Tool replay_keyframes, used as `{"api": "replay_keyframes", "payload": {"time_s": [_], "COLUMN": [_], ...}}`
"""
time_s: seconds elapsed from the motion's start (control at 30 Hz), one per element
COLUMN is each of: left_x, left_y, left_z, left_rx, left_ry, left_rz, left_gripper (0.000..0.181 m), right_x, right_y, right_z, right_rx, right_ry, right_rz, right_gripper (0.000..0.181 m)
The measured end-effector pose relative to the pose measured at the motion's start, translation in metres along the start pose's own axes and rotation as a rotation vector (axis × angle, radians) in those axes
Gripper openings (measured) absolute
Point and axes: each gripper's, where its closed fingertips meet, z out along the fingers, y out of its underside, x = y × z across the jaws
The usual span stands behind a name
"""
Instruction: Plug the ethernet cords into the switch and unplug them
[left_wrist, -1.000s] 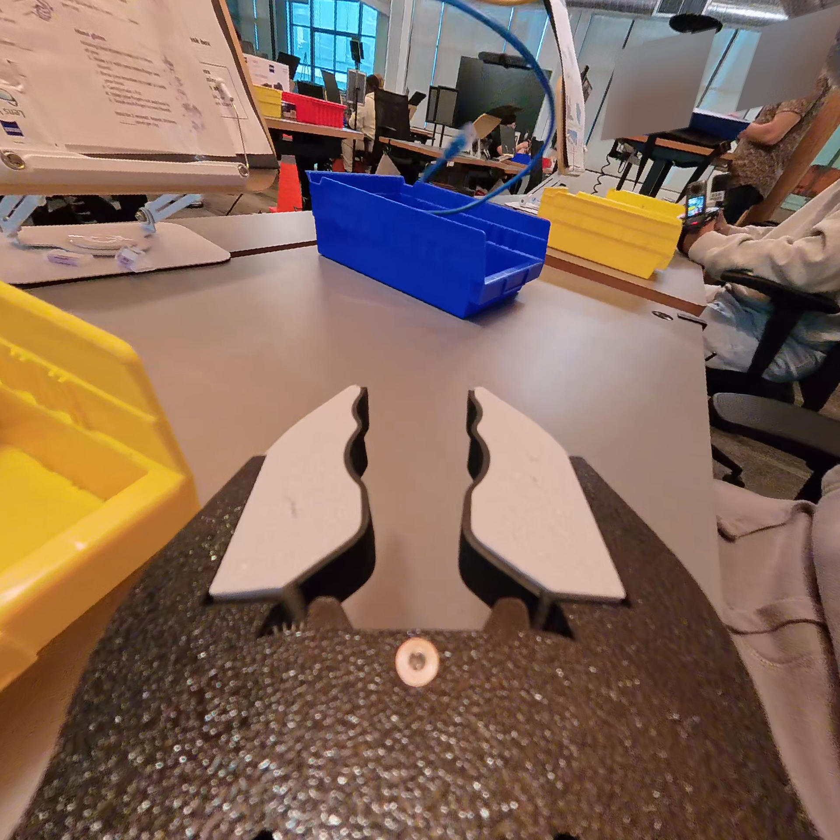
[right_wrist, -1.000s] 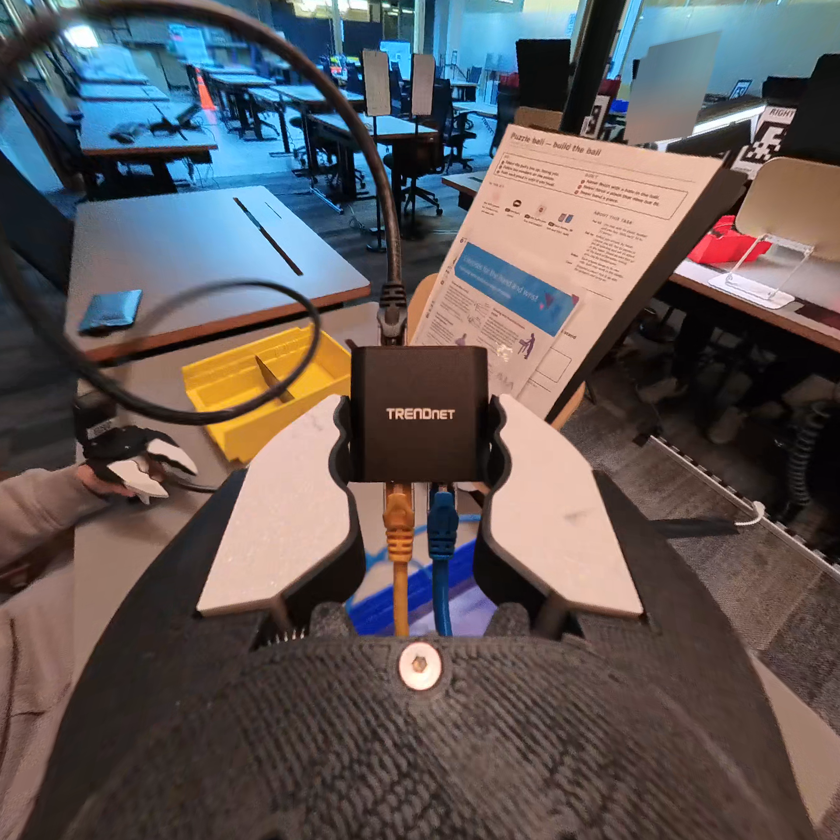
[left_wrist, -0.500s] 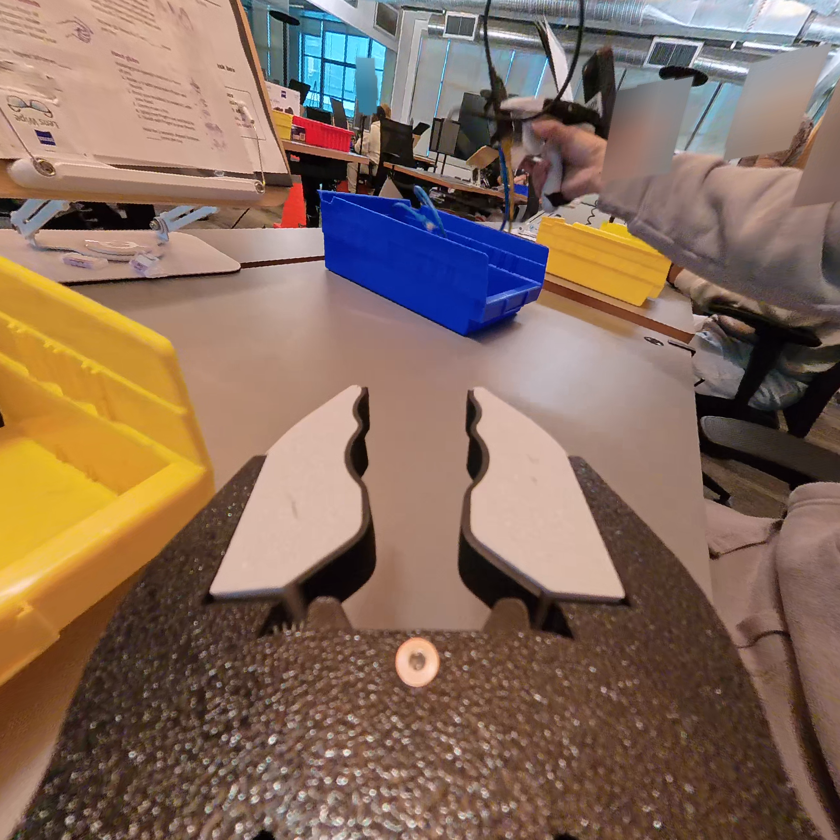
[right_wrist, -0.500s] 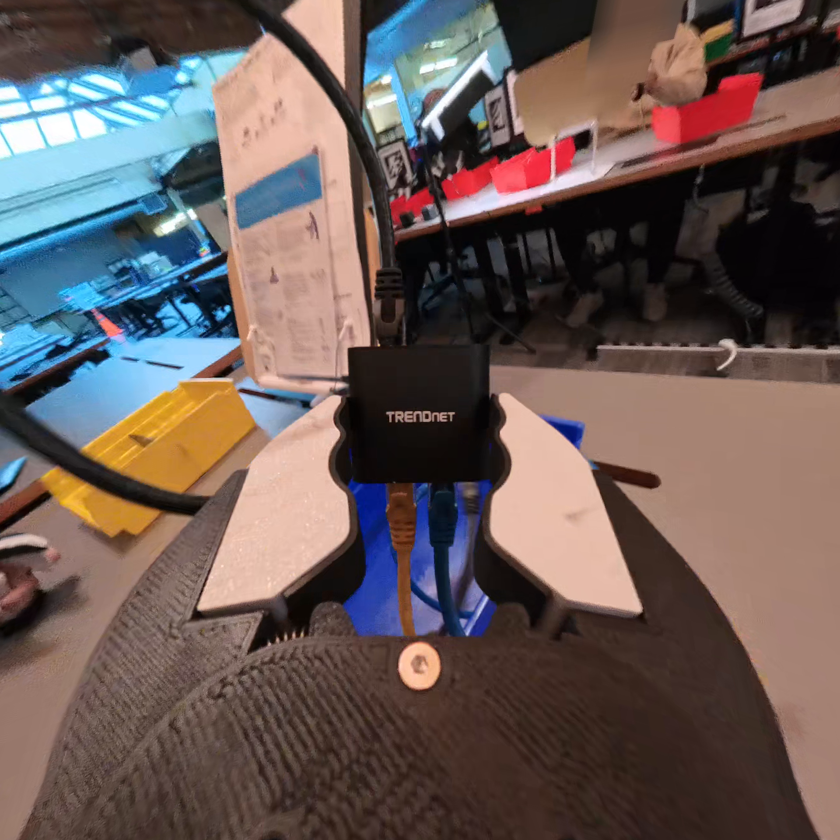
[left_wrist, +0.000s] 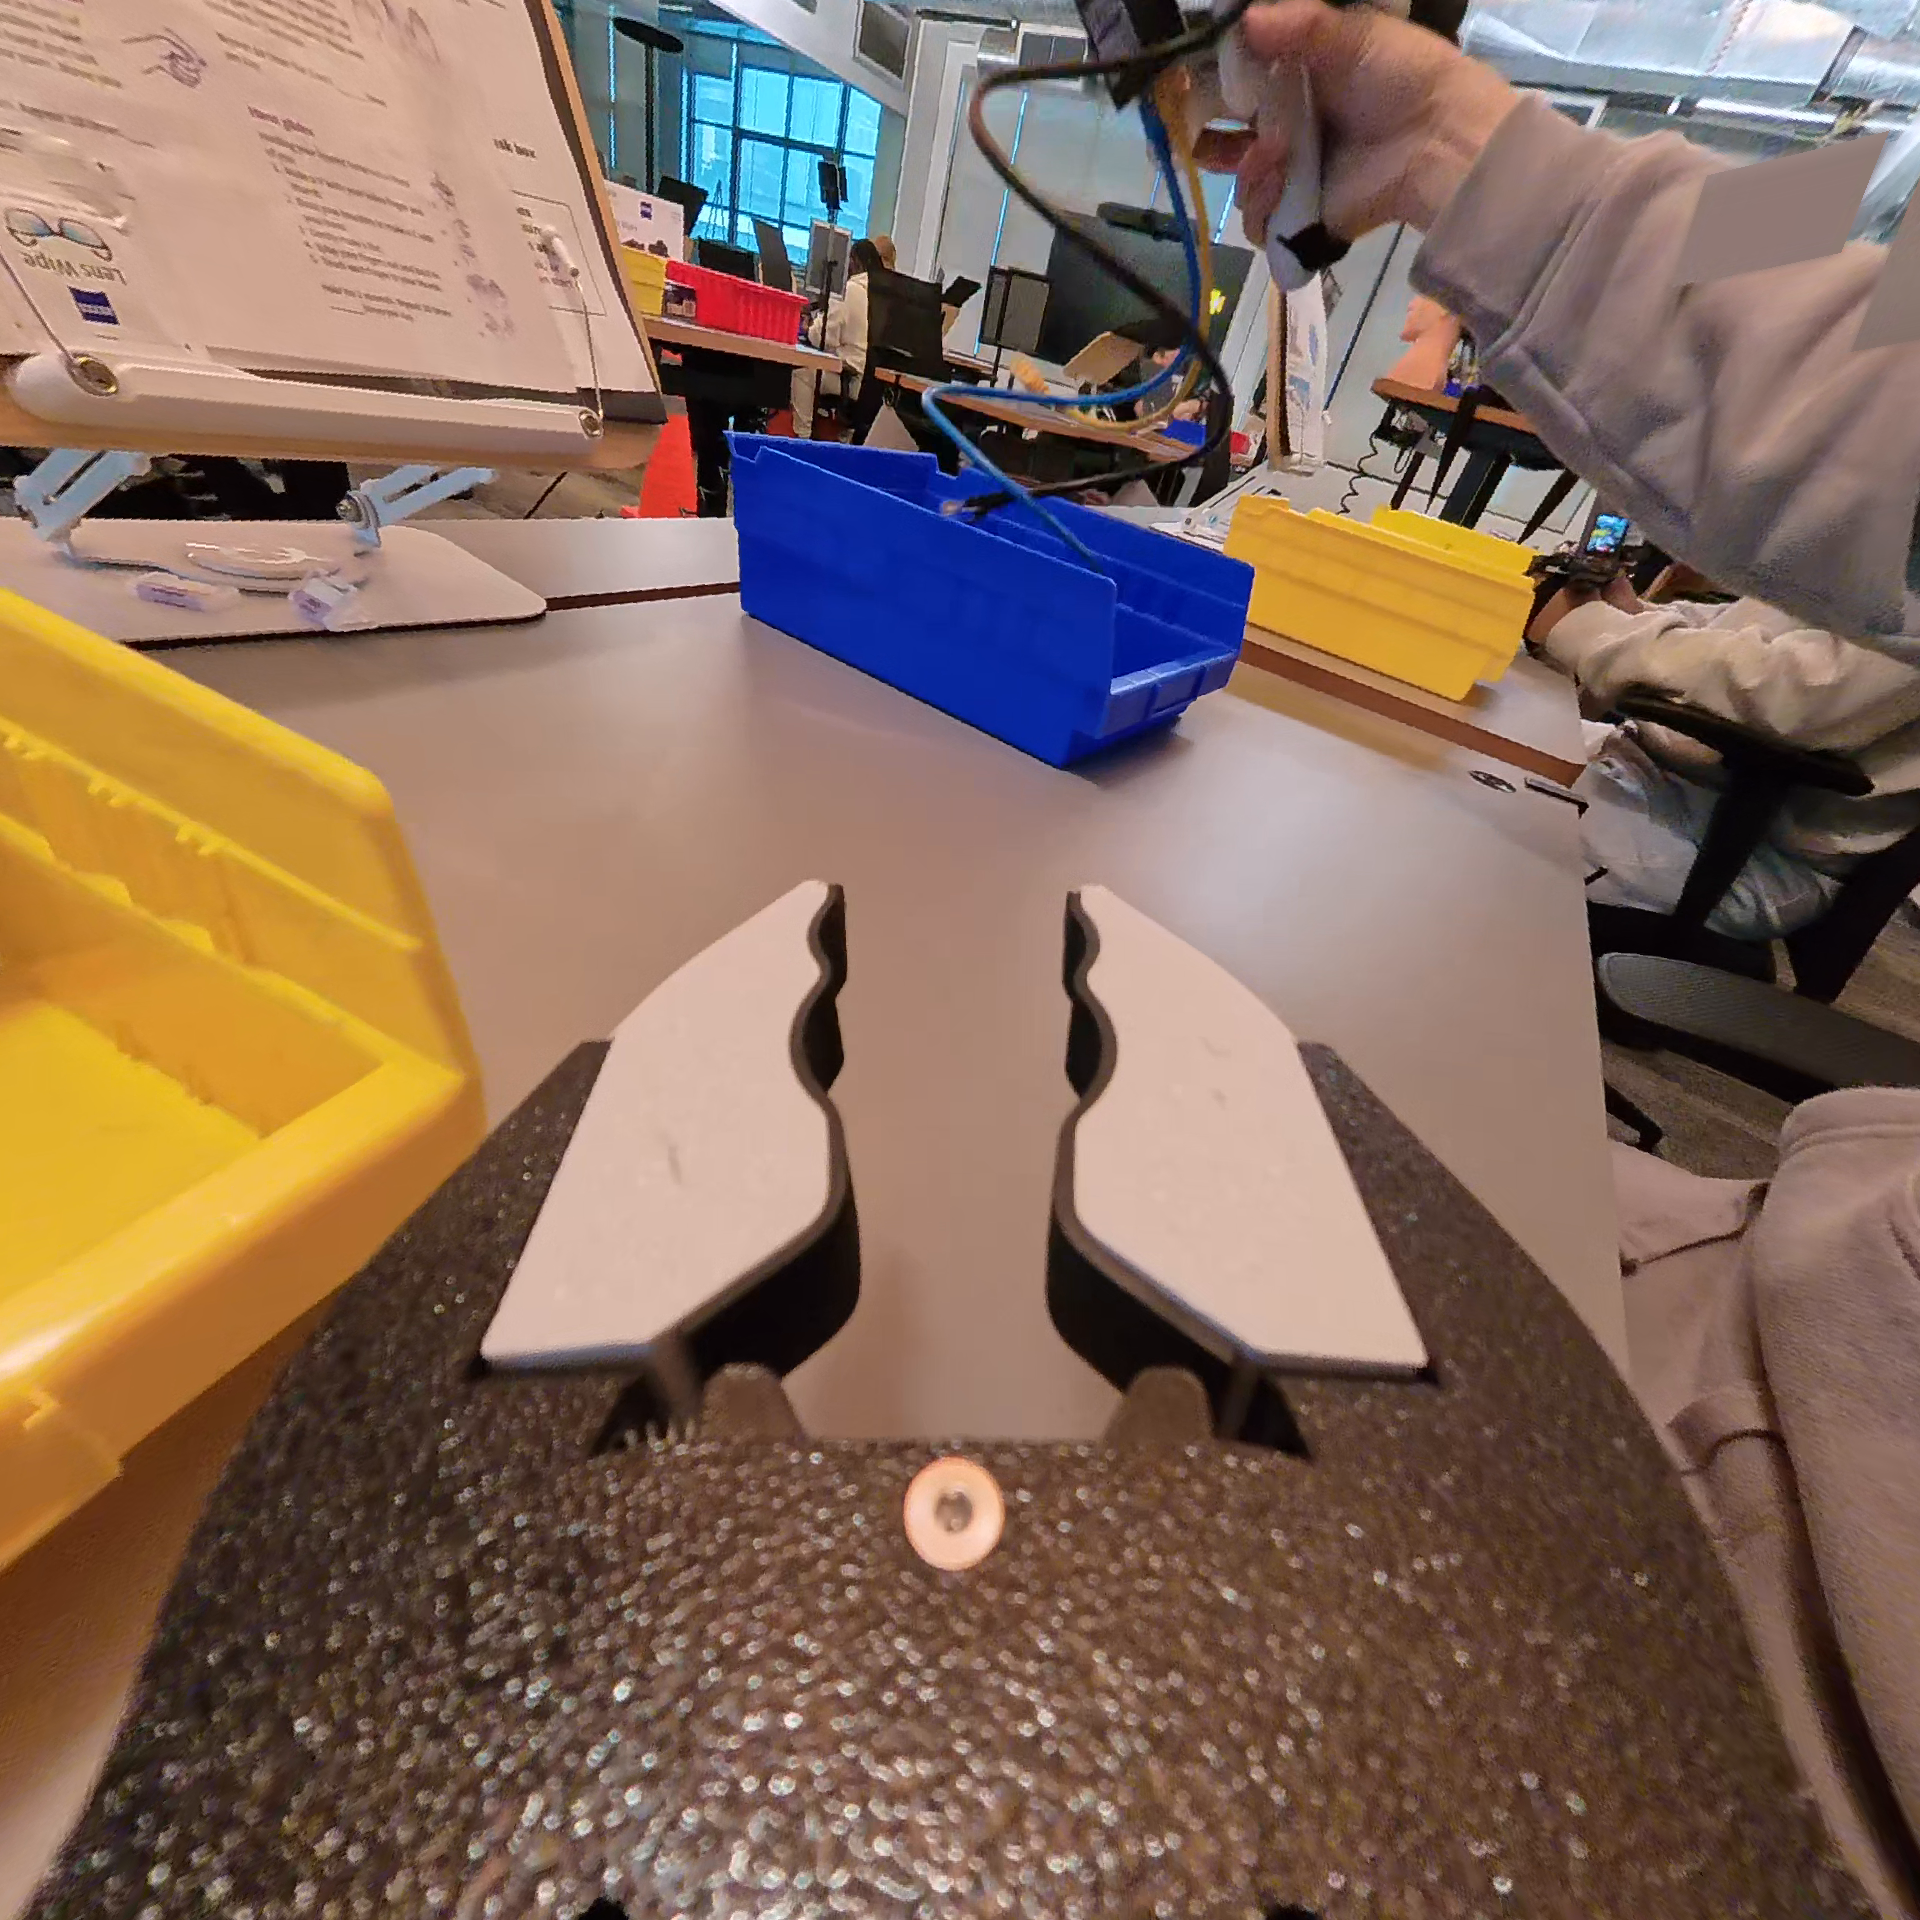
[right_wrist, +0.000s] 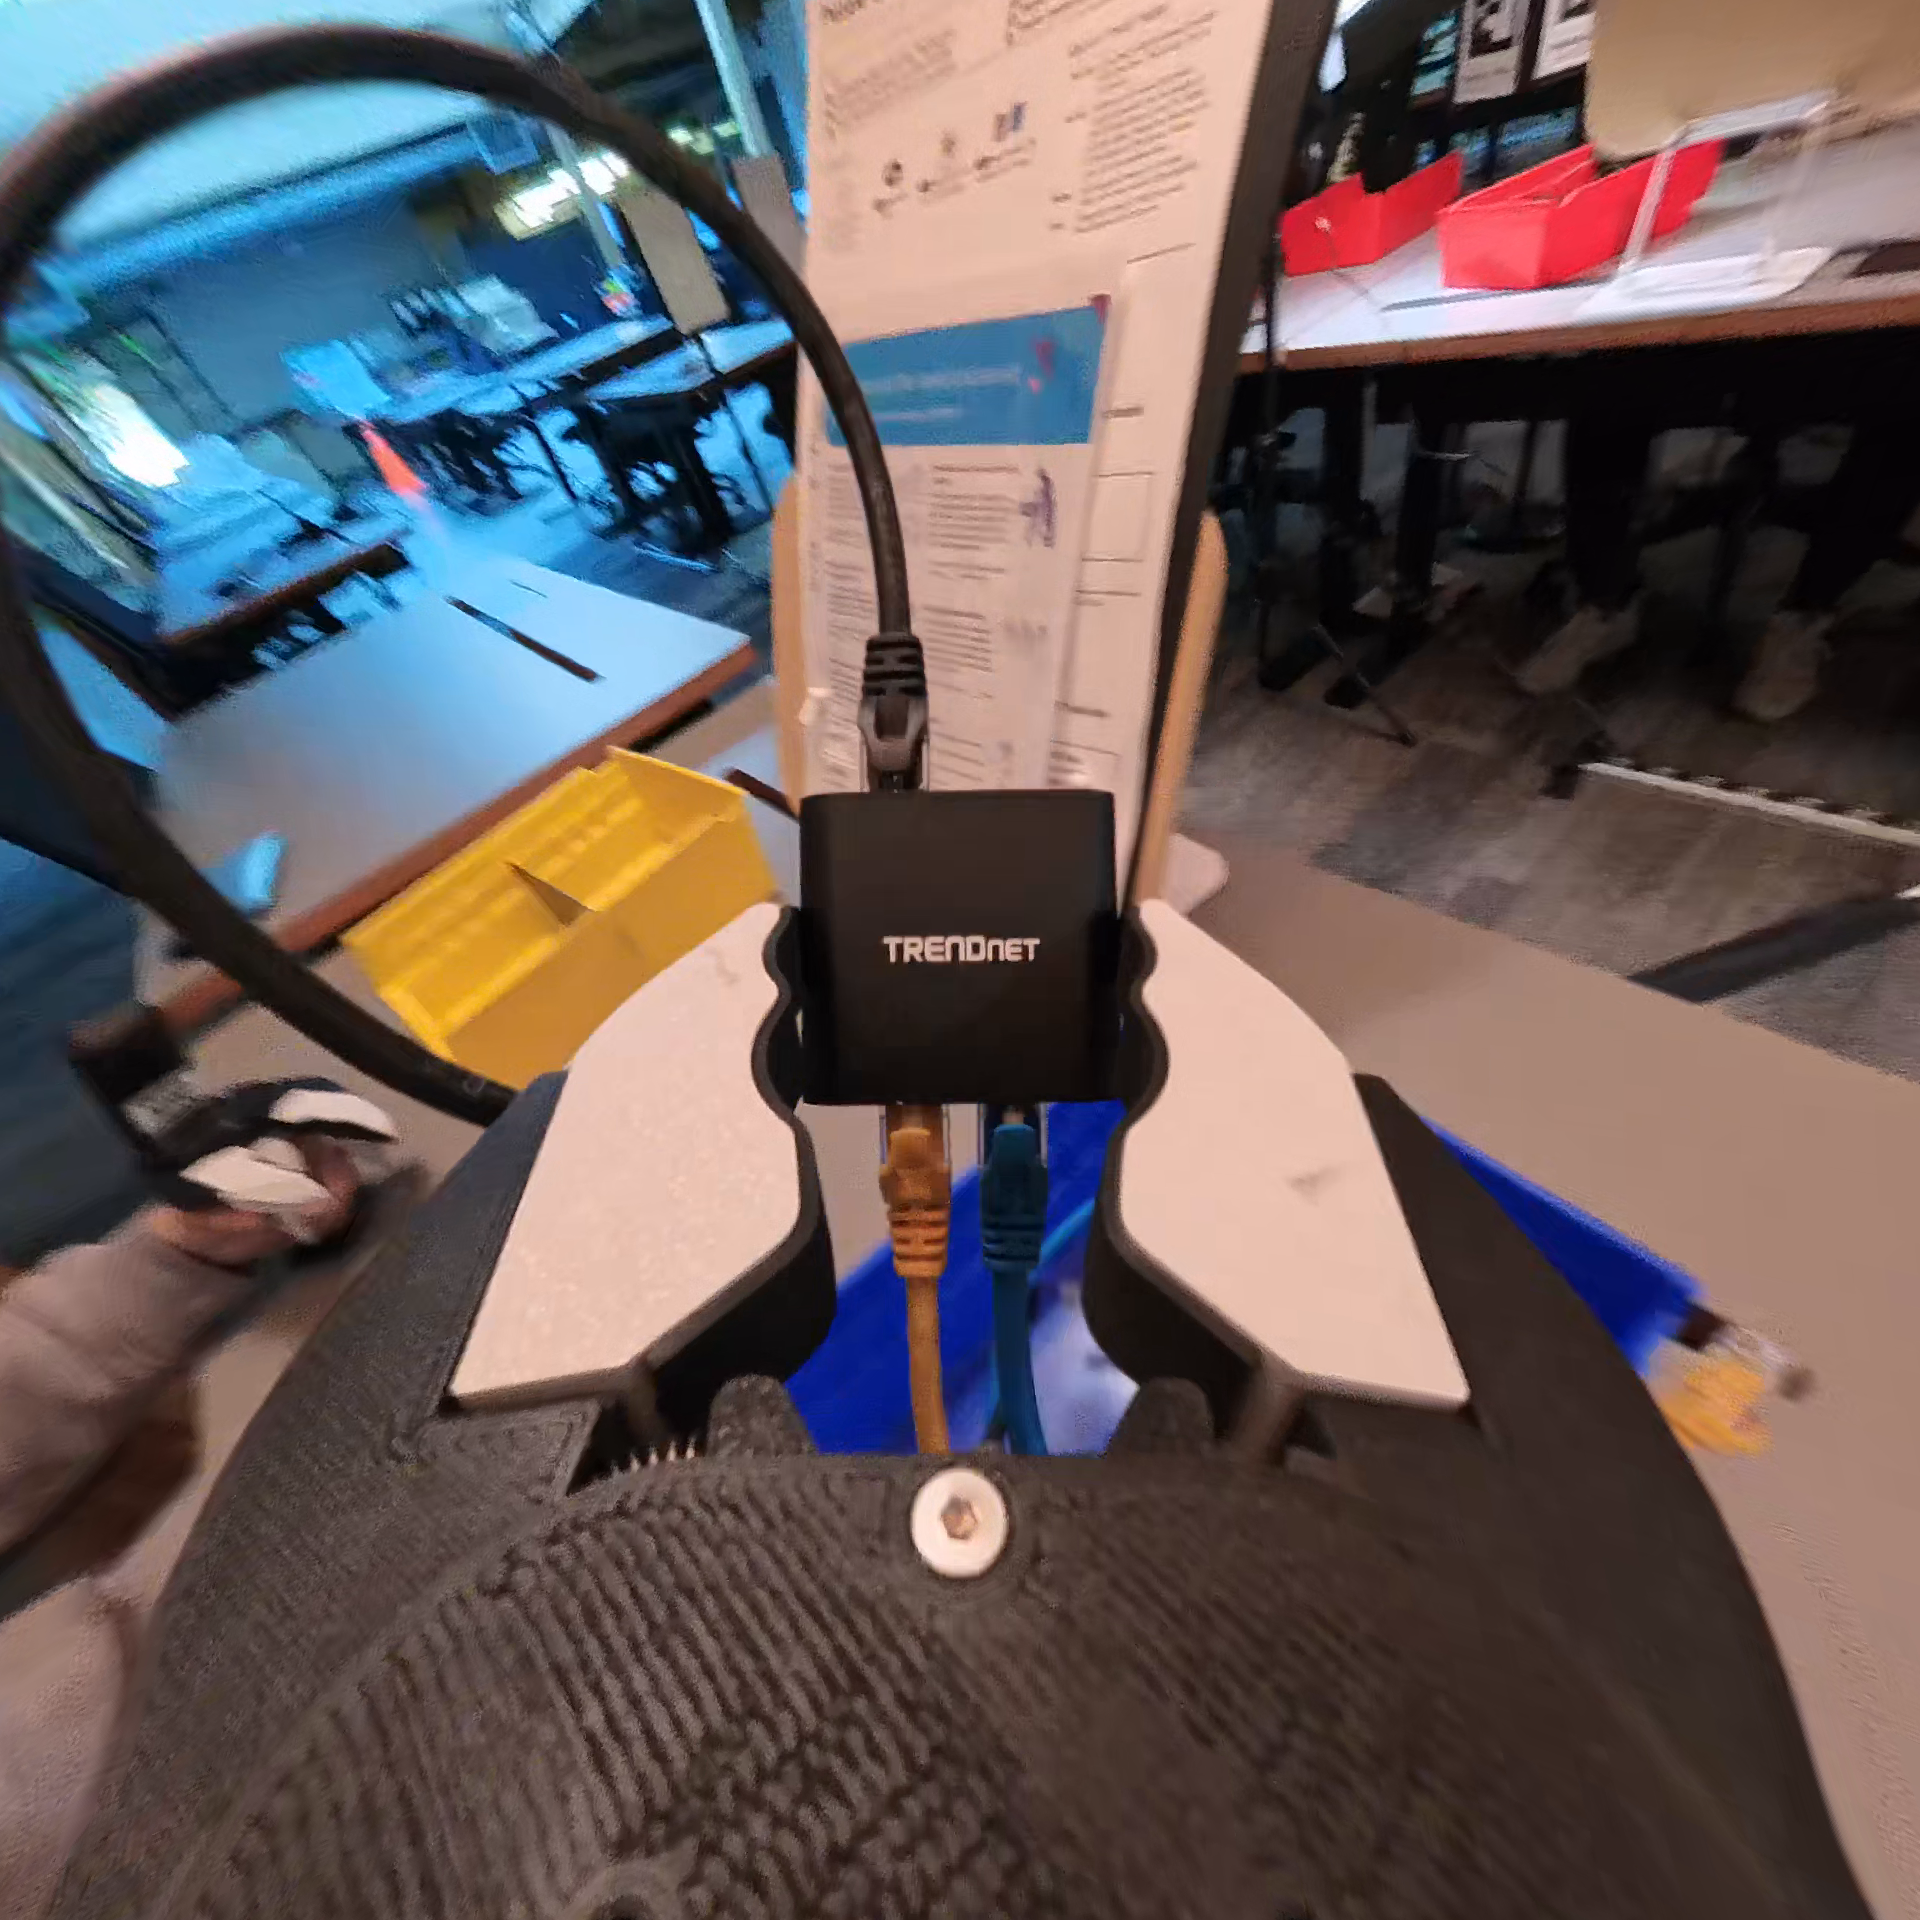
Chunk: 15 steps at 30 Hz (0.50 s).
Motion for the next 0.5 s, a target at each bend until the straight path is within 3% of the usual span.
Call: {"api": "replay_keyframes", "payload": {"time_s": [0.23, 0.37, 0.5], "left_x": [0.001, 0.001, 0.0], "left_y": [-0.002, -0.003, -0.004], "left_z": [-0.002, -0.002, -0.003], "left_rx": [0.015, 0.021, 0.034], "left_ry": [0.01, 0.015, 0.017], "left_rz": [-0.004, -0.006, -0.014], "left_gripper": [0.039, 0.038, 0.038], "right_x": [-0.029, -0.005, 0.043], "right_y": [0.011, 0.047, 0.066], "right_z": [0.034, 0.048, 0.033], "right_rx": [0.097, 0.05, 0.131], "right_ry": [-0.222, -0.183, -0.07], "right_rz": [0.171, 0.209, 0.265], "right_gripper": [0.058, 0.058, 0.058]}}
